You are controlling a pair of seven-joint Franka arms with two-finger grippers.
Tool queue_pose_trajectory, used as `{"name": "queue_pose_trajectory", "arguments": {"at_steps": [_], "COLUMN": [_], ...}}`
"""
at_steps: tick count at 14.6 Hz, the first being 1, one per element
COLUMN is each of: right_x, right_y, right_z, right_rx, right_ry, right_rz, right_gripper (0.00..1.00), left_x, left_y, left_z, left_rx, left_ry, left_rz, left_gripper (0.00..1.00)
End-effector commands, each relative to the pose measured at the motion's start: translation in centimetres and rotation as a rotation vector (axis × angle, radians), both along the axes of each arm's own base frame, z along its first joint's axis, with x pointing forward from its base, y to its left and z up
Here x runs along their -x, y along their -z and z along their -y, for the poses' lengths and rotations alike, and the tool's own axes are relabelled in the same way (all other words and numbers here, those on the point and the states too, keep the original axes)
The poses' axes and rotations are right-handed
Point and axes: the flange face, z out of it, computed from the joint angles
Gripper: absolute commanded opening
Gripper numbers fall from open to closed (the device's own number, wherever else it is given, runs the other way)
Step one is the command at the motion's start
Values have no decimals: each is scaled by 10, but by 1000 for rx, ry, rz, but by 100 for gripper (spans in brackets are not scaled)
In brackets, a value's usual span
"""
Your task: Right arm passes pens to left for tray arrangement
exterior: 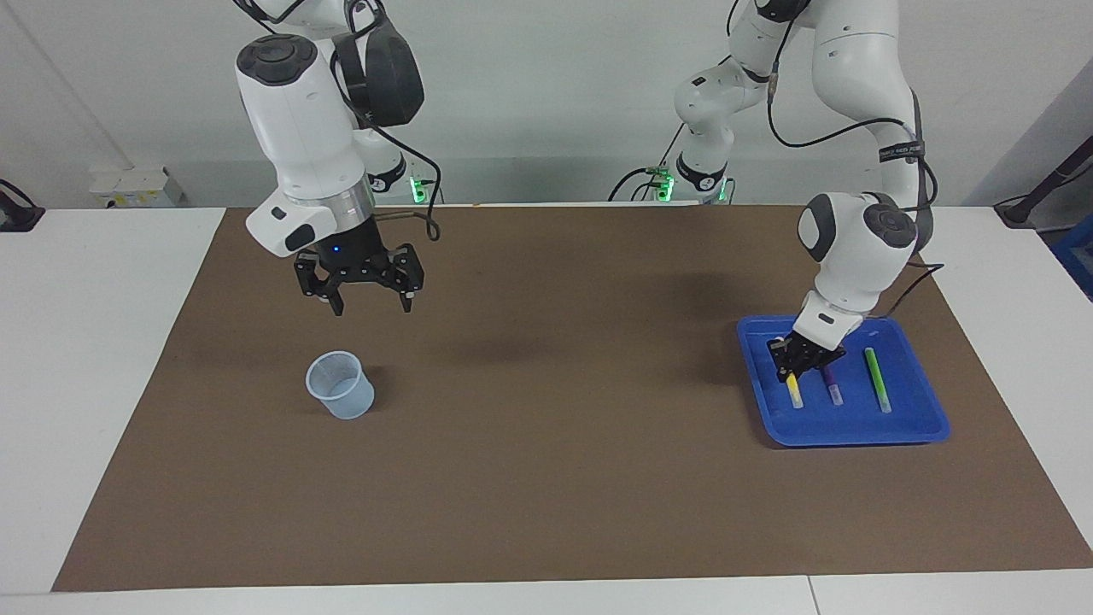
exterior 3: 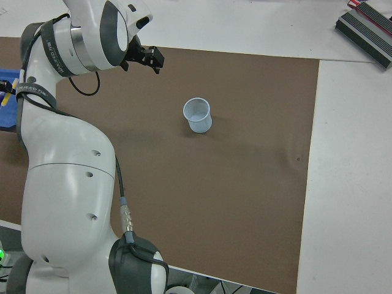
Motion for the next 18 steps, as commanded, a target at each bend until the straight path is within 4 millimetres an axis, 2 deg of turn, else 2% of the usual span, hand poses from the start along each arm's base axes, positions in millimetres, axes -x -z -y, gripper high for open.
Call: {"name": "queue_pose_trajectory", "arguments": {"at_steps": [1,3,6,10,12,13,14,15,17,18], "right_x": [-1,3,5,5,2,3,5,7,9,9], "right_y": [-5,-10,-17,-17,-12,-11,-26,-36,-35,-35], "right_z": [35,37,30,22,58,65,84,104,108,106], "right_rx": [49,57,51,49,50,53,24,-17,-30,-29], "right_ry": [-66,-72,-82,-95,-27,-3,55,107,106,100], "right_rz": [-18,-22,-4,2,-27,-45,-49,-65,-76,-77], "right_gripper": [100,100,100,100,100,100,100,100,100,100], "left_x": [-3,-1,3,13,14,14,14,14,14,14], "left_y": [9,11,16,28,30,29,30,30,30,30], "left_z": [-12,-16,-15,-12,-12,-12,-12,-12,-12,-12], "left_rx": [-13,-17,-17,-19,-19,-19,-18,-17,-17,-17], "left_ry": [29,29,31,37,37,37,37,32,31,28], "left_rz": [26,19,9,-21,-24,-22,-22,-23,-23,-23], "left_gripper": [0,0,0,0,0,0,0,24,56,65]}}
